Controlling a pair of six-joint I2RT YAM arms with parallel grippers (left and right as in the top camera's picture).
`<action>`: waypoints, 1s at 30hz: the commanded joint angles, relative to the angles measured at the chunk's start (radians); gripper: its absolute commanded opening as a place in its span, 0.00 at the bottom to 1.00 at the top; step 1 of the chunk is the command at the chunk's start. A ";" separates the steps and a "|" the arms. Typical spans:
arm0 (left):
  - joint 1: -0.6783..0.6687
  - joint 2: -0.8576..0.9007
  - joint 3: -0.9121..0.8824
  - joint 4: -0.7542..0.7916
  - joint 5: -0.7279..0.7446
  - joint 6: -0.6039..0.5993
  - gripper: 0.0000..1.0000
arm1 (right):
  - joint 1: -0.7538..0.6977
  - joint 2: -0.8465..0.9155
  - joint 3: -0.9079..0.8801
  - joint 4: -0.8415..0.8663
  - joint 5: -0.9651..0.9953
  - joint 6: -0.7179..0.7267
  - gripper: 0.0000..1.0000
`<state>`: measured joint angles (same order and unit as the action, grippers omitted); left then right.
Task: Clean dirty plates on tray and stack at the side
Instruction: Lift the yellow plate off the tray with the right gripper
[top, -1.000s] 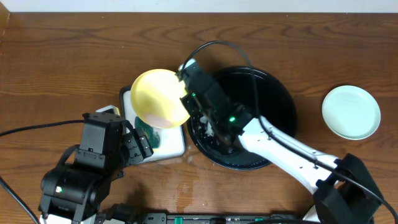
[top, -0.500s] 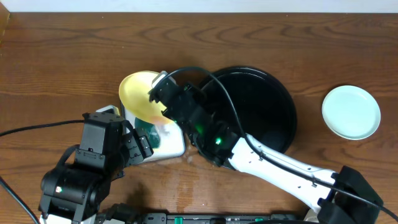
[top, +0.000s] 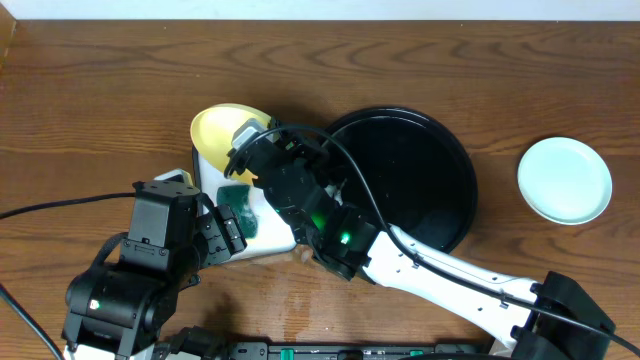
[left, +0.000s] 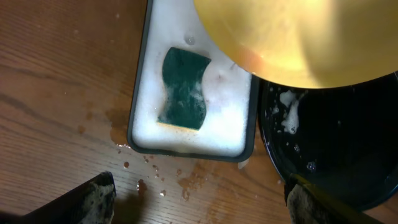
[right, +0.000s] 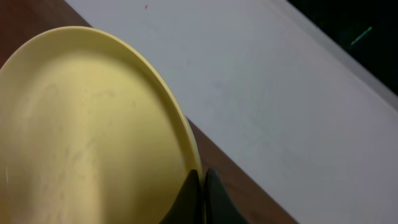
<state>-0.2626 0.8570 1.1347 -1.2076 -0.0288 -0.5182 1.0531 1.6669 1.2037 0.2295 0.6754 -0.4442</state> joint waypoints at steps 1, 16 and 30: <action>0.004 -0.001 0.017 -0.004 -0.001 0.013 0.88 | 0.011 -0.027 0.027 0.016 0.031 -0.037 0.01; 0.004 -0.001 0.017 -0.004 -0.001 0.013 0.88 | 0.016 -0.027 0.027 0.023 0.031 -0.089 0.01; 0.004 -0.001 0.017 -0.004 -0.001 0.013 0.88 | 0.016 -0.027 0.027 0.044 0.031 -0.090 0.01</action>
<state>-0.2626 0.8570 1.1347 -1.2076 -0.0284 -0.5182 1.0584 1.6669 1.2037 0.2623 0.6922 -0.5282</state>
